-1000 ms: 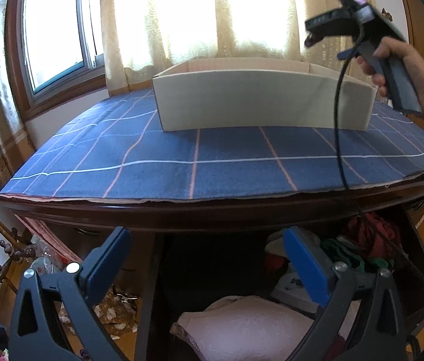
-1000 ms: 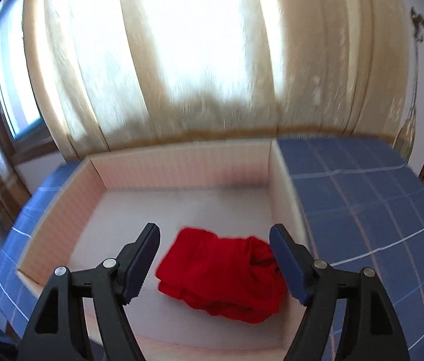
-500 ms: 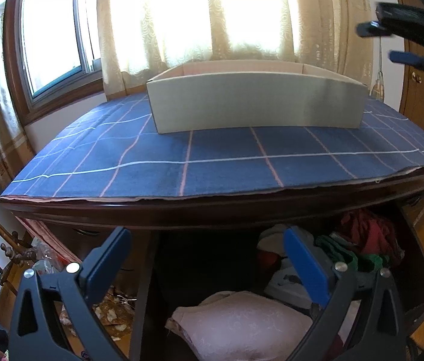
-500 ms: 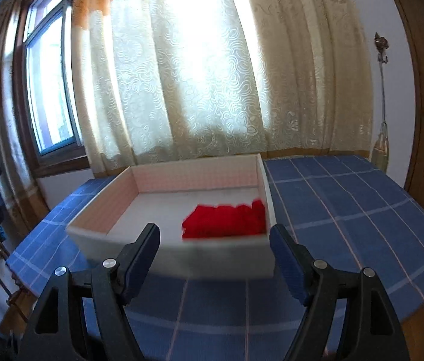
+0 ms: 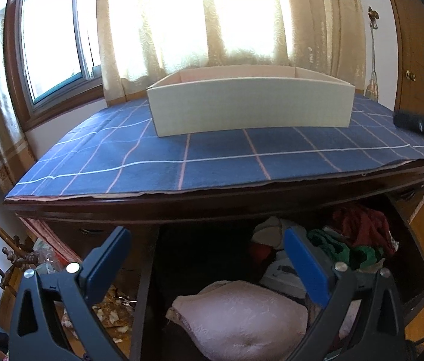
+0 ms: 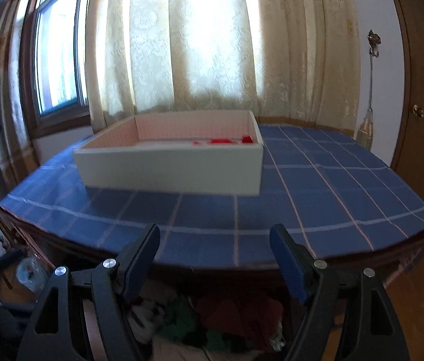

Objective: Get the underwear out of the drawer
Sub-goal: 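Lower the right tool into the drawer over the dark red garment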

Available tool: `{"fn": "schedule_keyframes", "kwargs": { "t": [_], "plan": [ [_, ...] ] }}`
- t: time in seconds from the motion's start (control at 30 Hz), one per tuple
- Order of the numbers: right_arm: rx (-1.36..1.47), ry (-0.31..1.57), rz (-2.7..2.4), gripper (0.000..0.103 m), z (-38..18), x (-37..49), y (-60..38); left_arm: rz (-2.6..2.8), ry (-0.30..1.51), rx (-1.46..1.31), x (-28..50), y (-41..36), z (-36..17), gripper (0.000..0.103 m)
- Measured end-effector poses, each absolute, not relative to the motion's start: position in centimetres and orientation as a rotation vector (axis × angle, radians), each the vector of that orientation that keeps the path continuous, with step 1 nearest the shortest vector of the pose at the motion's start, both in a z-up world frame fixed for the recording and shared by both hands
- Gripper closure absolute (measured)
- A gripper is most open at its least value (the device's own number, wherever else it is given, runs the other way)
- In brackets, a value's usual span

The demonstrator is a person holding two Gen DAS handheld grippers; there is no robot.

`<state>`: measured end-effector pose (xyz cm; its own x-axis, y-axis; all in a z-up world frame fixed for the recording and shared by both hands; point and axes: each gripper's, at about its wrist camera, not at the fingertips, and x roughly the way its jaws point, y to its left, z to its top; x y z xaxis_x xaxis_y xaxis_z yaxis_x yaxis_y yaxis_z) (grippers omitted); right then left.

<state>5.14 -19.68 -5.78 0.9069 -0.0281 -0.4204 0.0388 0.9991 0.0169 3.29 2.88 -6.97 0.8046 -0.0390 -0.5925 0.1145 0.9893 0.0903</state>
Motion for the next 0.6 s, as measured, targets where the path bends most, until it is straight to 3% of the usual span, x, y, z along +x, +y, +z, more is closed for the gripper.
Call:
{"fn": "schedule_keyframes", "kwargs": {
  "t": [0.6],
  "plan": [
    [0.077,0.687,-0.035,0.026,-14.2,3.3,-21.1,-0.062,0.652,0.100,2.3,4.3,-7.8,0.000]
  ]
}}
